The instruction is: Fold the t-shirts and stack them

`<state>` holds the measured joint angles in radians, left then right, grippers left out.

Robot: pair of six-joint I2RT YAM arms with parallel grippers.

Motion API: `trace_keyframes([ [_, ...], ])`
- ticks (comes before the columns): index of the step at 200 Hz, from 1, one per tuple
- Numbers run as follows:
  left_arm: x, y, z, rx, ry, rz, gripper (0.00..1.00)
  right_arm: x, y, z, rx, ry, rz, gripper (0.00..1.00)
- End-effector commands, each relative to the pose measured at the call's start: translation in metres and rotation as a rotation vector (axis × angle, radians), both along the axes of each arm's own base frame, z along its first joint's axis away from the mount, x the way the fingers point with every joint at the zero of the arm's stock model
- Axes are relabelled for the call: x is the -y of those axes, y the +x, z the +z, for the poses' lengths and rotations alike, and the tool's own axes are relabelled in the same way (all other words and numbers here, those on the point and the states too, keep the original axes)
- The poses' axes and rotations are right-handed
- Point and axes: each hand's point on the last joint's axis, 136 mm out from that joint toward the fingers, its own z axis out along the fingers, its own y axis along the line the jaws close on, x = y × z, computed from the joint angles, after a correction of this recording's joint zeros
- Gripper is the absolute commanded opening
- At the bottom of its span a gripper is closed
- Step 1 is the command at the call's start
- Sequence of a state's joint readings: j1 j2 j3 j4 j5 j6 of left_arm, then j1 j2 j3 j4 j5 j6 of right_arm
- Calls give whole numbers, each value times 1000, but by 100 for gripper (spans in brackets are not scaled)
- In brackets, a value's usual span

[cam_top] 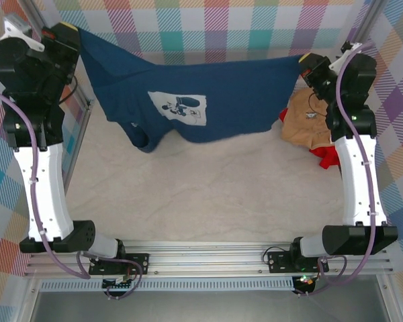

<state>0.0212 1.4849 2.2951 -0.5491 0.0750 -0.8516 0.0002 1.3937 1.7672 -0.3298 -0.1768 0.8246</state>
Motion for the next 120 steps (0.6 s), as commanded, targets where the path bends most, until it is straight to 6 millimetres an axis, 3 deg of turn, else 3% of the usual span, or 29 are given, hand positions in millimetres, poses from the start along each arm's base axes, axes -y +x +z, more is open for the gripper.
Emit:
trace_keyframes([
  [1, -4, 5, 23, 61, -12, 21, 0, 5, 1, 48, 146, 34, -23, 0],
  [21, -1, 55, 8, 42, -72, -21, 0, 1, 28, 44, 134, 50, 2, 0],
  [50, 2, 119, 8, 108, -147, -102, 0, -5, 80, 41, 137, 57, 56, 0],
  [56, 1, 138, -1, 104, -167, -114, 0, -4, 88, 42, 138, 61, 65, 0],
  [70, -4, 158, -4, 150, -218, -140, 0, -7, 109, 44, 140, 69, 92, 0],
  [94, -18, 169, -3, 197, -255, -138, 0, -5, 131, 54, 164, 80, 106, 0],
  [120, -22, 142, 33, 318, -220, -137, 0, 2, 131, 76, 235, 95, 107, 0],
])
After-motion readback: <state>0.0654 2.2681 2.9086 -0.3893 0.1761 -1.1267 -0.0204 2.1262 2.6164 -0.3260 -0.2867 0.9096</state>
